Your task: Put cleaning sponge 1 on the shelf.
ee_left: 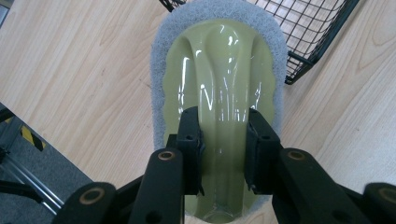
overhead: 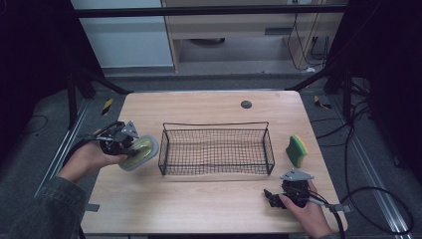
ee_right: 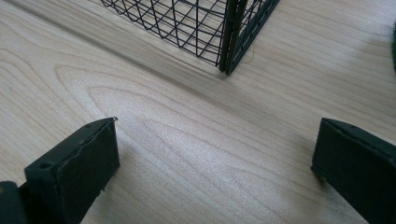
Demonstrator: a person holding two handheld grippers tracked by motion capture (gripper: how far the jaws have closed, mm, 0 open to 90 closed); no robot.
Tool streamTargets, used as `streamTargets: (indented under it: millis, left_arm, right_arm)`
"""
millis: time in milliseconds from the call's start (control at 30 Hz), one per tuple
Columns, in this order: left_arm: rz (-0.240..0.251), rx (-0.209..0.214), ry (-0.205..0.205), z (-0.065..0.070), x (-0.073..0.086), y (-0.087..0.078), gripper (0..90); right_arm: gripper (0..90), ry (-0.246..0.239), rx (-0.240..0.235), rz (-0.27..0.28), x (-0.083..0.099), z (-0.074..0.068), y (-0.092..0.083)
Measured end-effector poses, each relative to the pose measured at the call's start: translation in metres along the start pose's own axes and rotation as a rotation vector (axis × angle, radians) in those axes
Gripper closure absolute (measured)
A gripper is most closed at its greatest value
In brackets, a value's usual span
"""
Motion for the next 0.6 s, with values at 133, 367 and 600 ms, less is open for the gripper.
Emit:
streamTargets:
  millis: [133, 367, 600]
  left_arm:
    - [0.006, -0.01, 0.0, -0.001, -0.003, -0.003, 70.6]
    - [0.001, -0.005, 0.017, 0.002, -0.005, -0.002, 70.6]
    - [0.021, -0.011, 0.019, 0.004, -0.011, -0.006, 70.6]
  right_arm:
    - [0.7, 0.0, 0.0, 0.0, 0.0, 0.0, 0.0]
    - [0.8, -0.001, 0.0, 0.0, 0.0, 0.0, 0.0]
    - [0.8, -0.003, 0.001, -0.001, 0.0, 0.0, 0.0]
Point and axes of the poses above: each handheld gripper's, and its own axes: y roughly forward along the jaws, x roughly out of its underside, z roughly to its right, the point moved 3 cm from there along y, roughly forward along the jaws, and after that the axes turned 14 degrees about -x, right-handed, at the moved point
